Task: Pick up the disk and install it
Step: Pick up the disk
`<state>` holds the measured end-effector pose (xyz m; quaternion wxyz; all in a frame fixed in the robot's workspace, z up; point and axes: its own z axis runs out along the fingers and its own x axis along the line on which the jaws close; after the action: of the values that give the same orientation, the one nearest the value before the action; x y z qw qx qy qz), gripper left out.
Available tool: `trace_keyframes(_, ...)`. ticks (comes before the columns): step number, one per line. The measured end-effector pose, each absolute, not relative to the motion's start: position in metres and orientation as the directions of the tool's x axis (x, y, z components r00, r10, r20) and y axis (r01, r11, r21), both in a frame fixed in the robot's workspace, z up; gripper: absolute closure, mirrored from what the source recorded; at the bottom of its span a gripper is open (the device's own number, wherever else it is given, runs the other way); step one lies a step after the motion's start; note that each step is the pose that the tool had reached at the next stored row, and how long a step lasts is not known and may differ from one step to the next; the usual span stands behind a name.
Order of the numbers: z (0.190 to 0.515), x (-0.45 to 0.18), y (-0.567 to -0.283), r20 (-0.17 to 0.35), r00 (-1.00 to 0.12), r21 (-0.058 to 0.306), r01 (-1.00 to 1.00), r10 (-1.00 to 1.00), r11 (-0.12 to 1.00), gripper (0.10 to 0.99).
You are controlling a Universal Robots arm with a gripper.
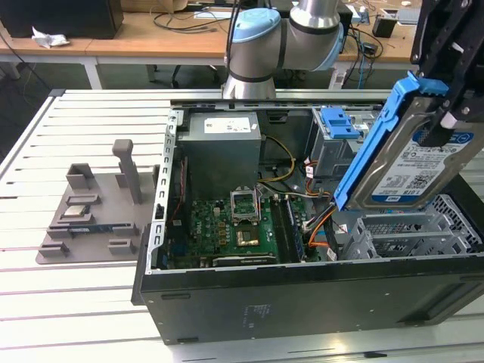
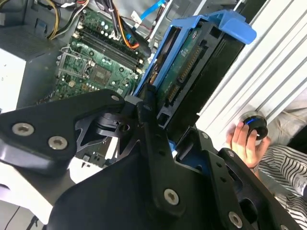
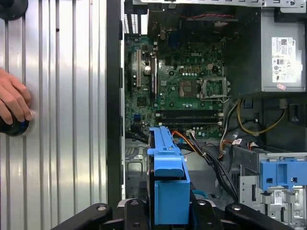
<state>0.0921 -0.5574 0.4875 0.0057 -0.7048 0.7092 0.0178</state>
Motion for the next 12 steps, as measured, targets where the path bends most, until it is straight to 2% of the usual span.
trace_keyframes(12, 0.466, 0.131, -0.555, -0.032, -0.007, 0.017, -1.0, -0.999, 0.006, 0.722)
